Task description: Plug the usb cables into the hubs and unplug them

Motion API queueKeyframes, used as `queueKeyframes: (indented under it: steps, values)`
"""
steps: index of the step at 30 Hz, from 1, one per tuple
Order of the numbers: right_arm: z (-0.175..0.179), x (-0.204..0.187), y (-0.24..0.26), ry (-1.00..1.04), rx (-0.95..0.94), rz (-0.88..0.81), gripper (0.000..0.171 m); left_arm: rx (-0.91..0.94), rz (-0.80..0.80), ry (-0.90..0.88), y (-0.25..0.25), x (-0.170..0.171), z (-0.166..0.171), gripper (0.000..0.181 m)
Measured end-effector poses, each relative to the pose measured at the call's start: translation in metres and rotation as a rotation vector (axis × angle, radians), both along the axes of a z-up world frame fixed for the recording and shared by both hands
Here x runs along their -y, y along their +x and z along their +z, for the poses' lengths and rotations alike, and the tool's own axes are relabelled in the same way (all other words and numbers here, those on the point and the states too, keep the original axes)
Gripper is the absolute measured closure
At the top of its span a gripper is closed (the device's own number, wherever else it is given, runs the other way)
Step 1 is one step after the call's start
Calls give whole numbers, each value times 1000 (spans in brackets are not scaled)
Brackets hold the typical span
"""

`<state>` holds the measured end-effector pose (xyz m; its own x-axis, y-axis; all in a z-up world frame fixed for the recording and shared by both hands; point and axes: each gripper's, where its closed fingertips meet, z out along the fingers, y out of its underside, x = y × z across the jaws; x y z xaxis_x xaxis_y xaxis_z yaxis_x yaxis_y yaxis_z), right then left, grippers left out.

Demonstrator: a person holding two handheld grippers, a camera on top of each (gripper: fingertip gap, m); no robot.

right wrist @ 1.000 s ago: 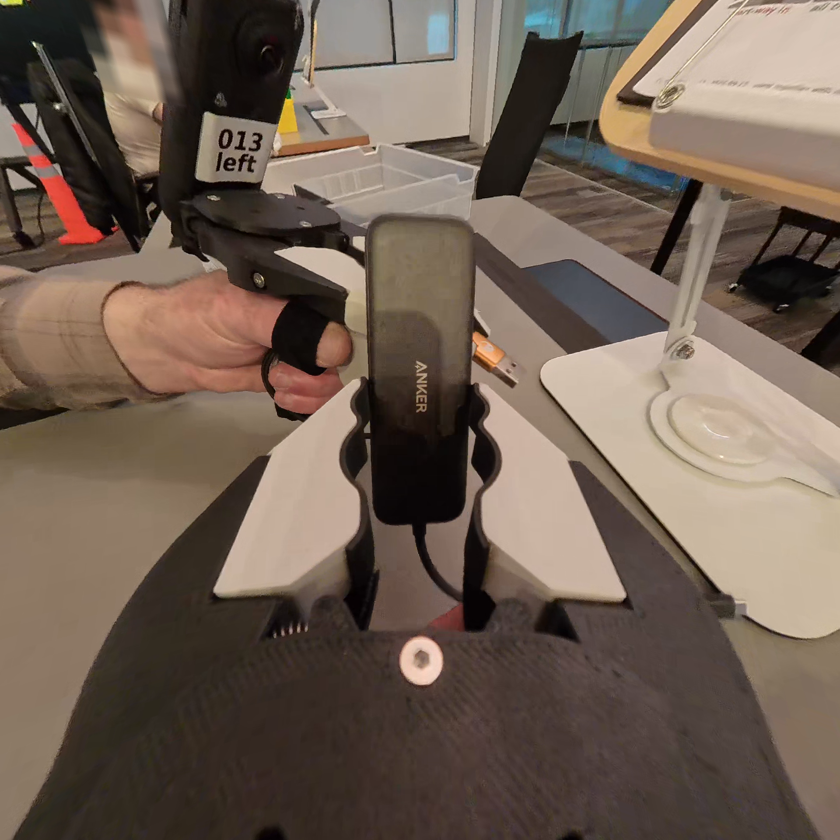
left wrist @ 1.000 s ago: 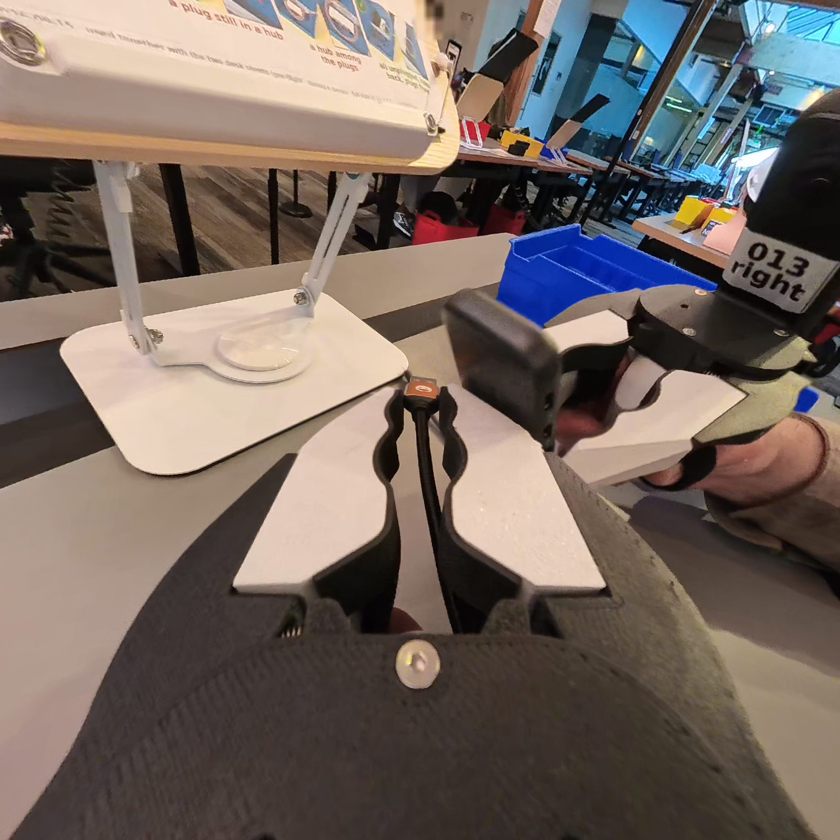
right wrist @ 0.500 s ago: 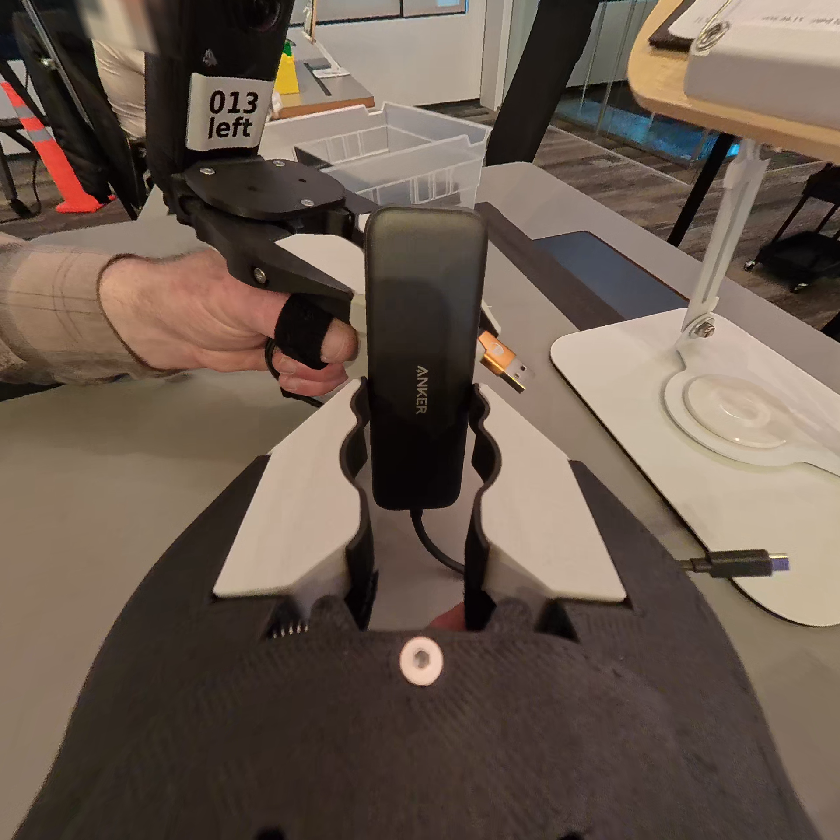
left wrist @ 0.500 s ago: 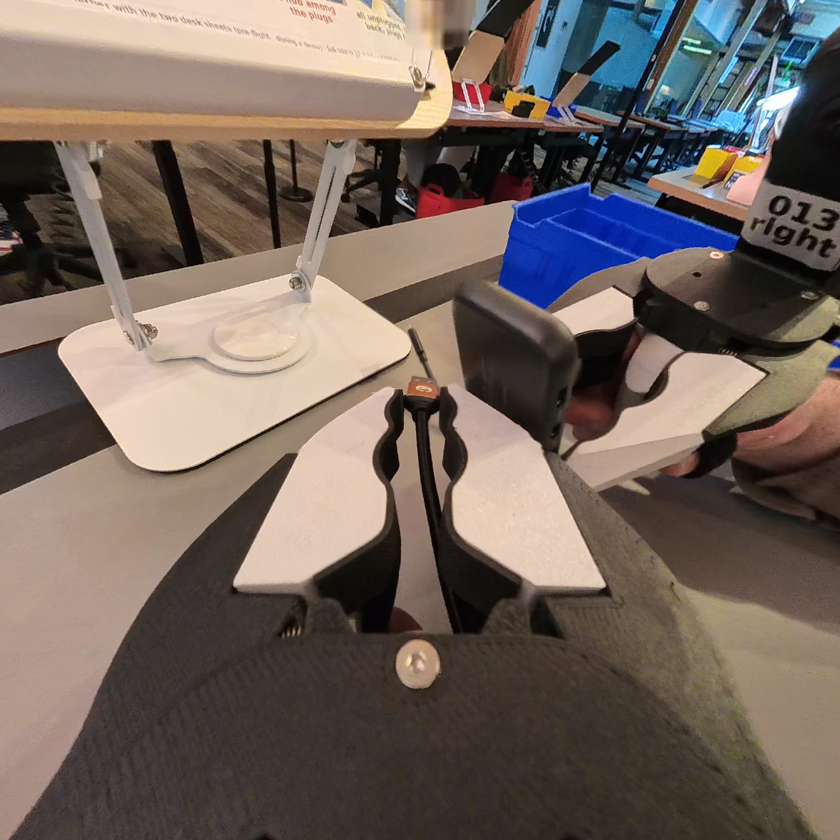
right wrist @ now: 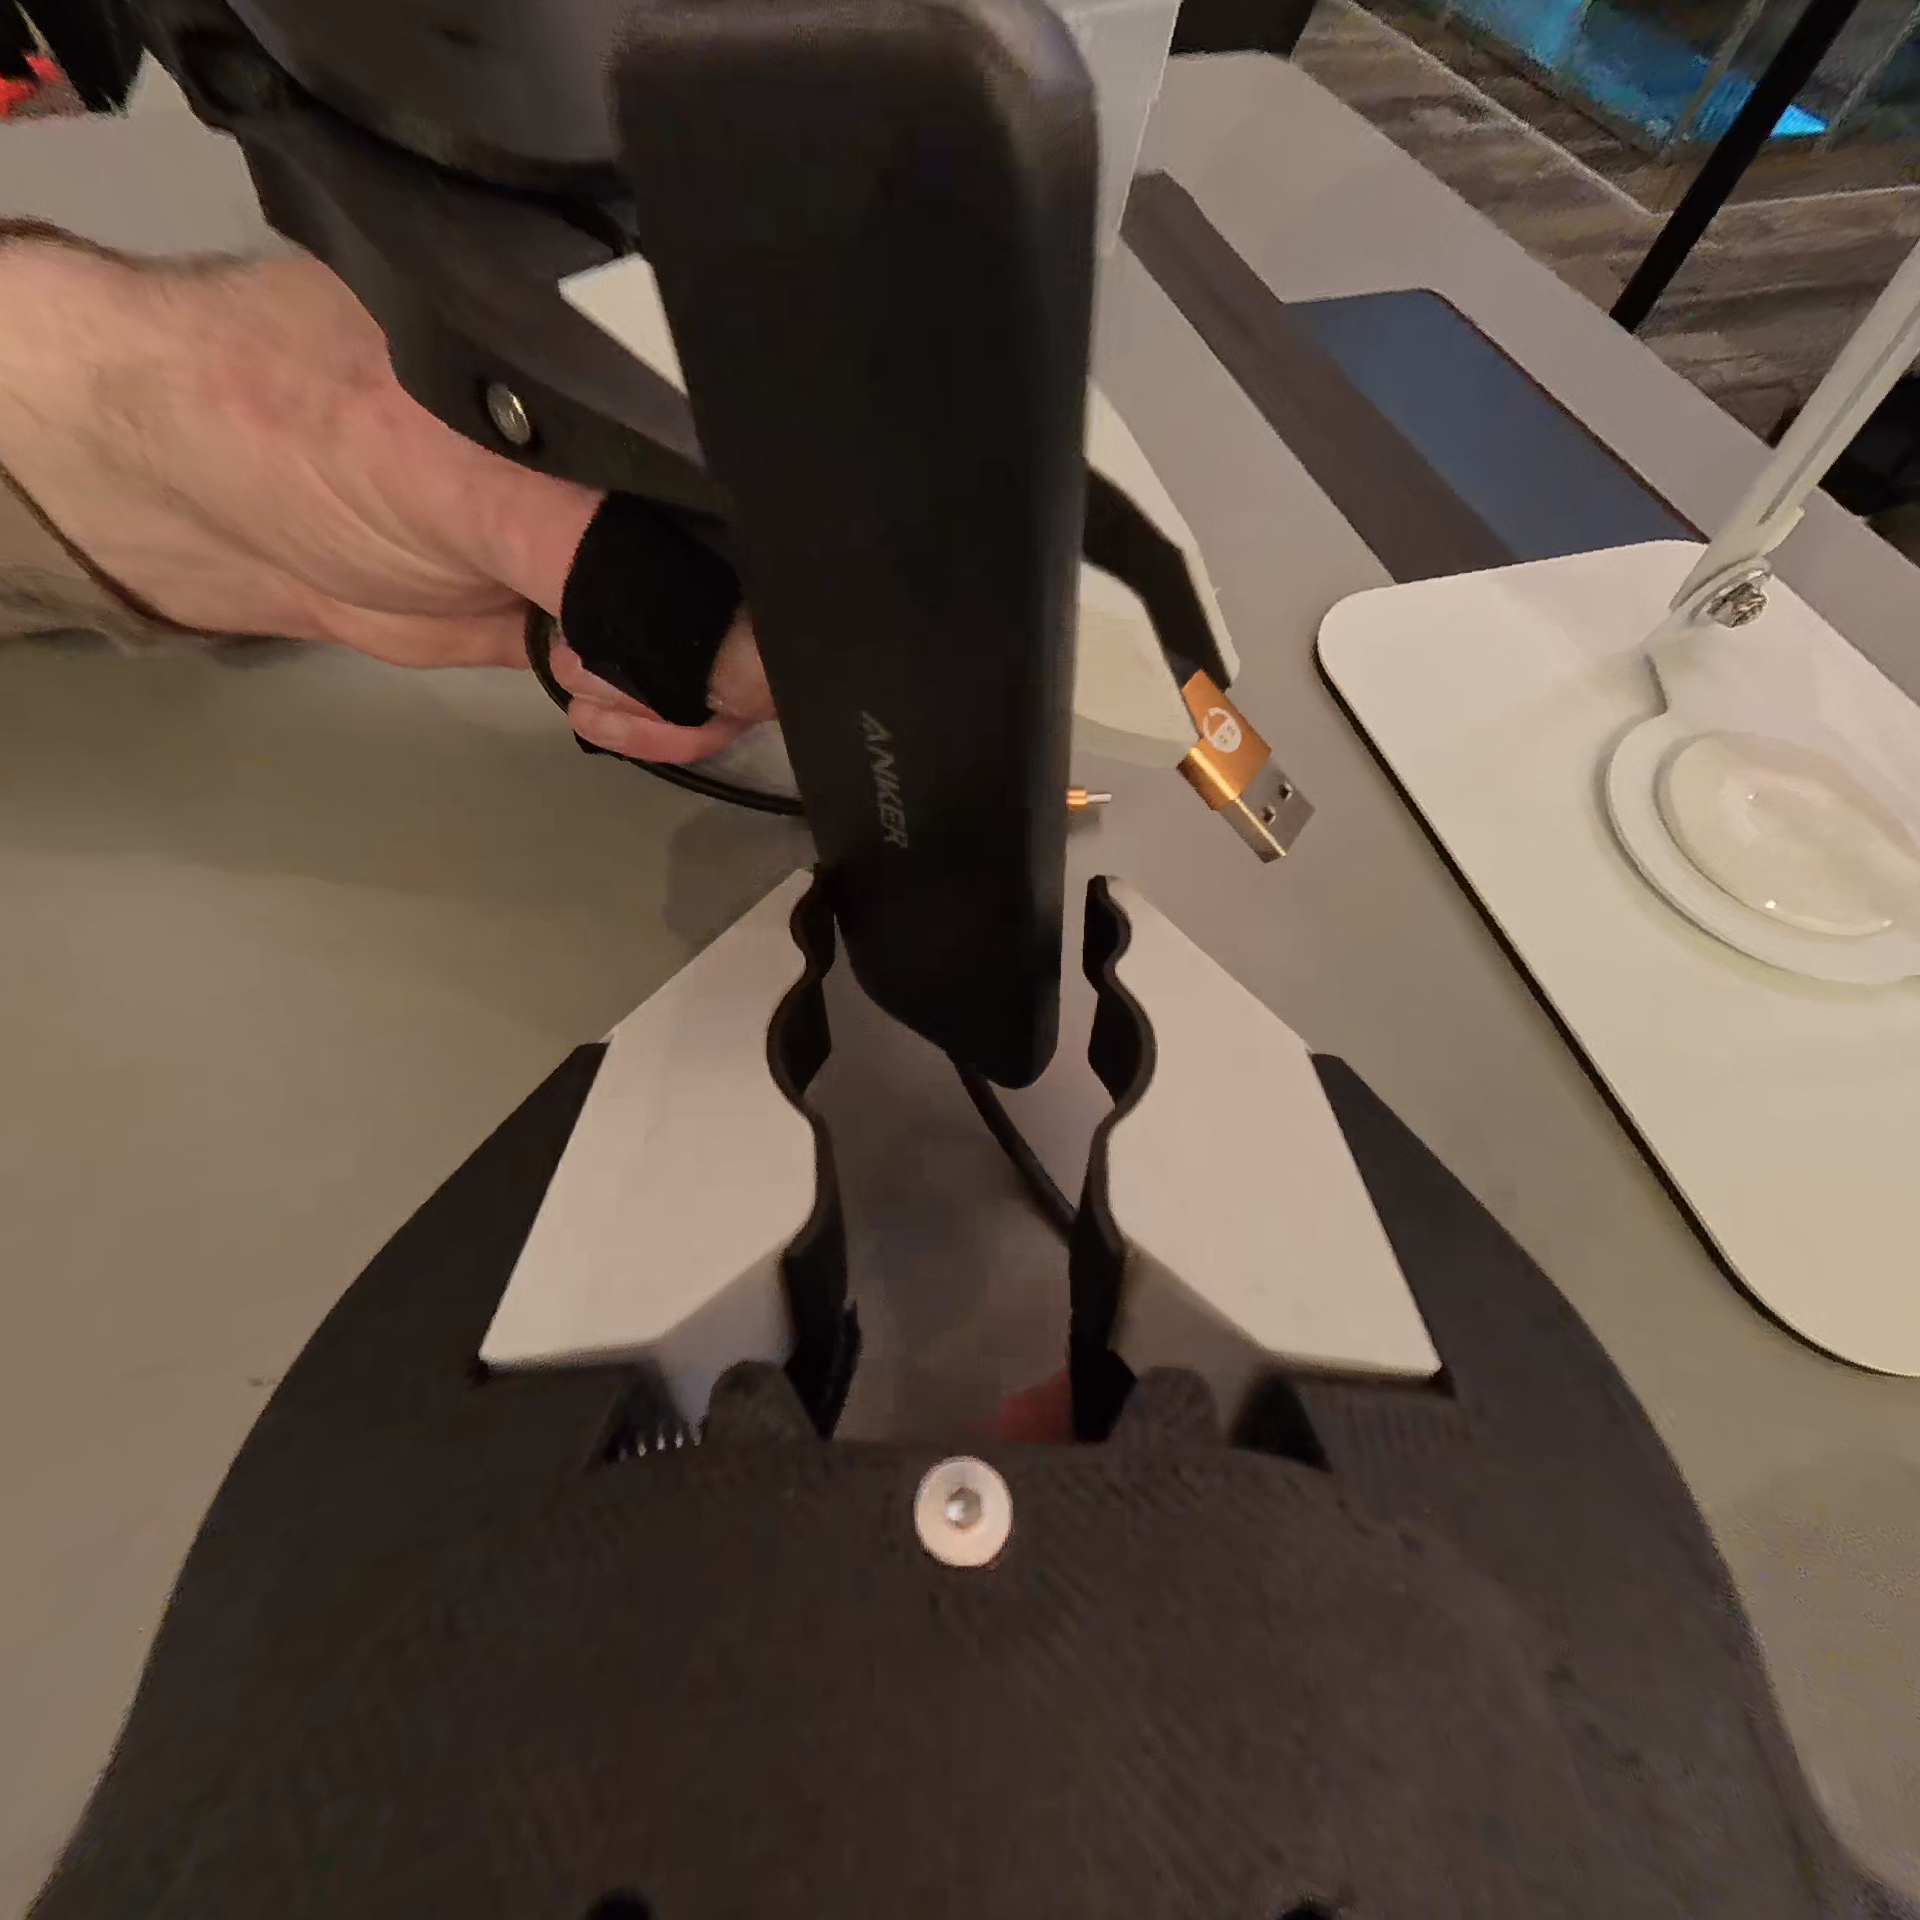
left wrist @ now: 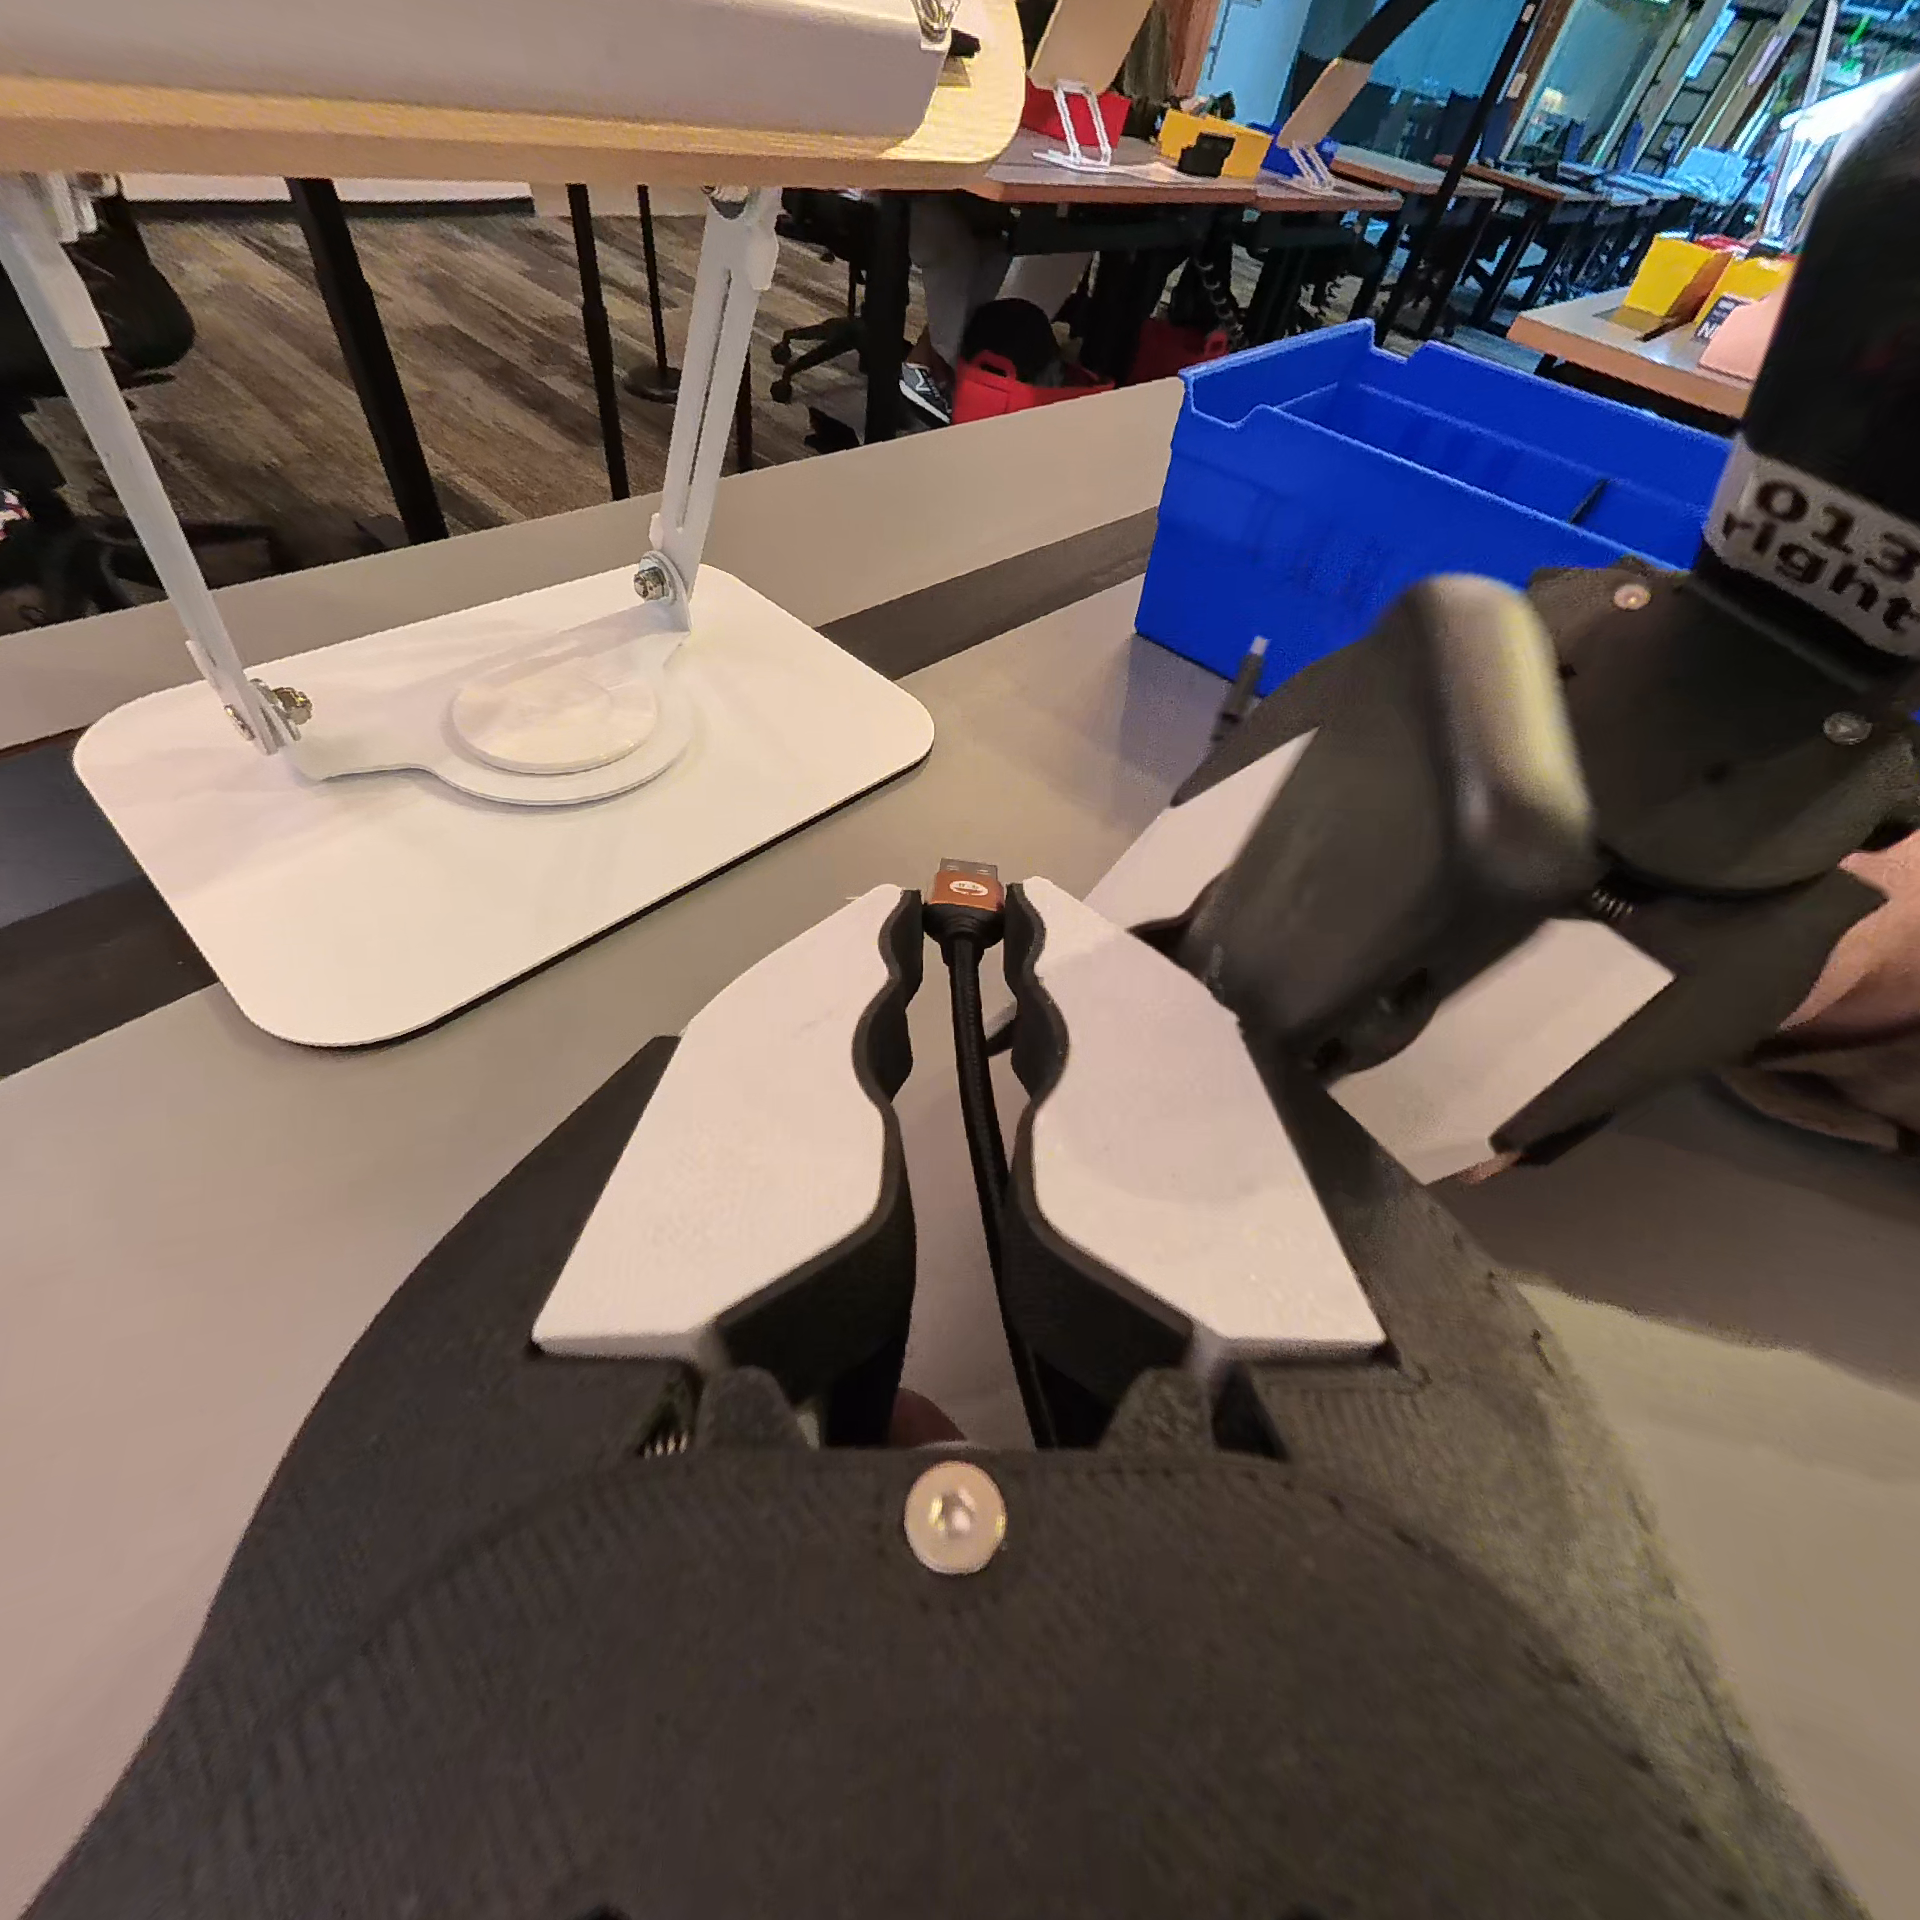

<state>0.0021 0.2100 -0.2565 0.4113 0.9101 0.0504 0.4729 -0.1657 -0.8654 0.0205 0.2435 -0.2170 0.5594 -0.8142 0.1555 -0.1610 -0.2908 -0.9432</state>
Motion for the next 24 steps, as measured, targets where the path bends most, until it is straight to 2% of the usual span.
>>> queueKeyframes:
  steps: [4, 5, 7, 13, 18, 24]
  values:
    - [-11, -2, -2, 13, 63, -26, 126, 3, 4, -12, 0, 0, -1, 166]
    - [-12, -2, -1, 25, 78, -31, 141, 4, 3, -12, 0, 0, -1, 166]
    - [-11, -5, 1, 46, 90, -39, 152, 1, 5, -7, 0, 0, 0, 166]
    - [6, -6, 12, 7, 39, -37, 161, 9, 14, 7, -4, -3, 4, 166]
    - [16, 4, 13, -99, -27, 42, 161, 69, -10, 71, -13, -4, 29, 166]
    - [20, 22, 13, -225, -88, 157, 161, 133, -238, 171, -7, 26, 59, 166]
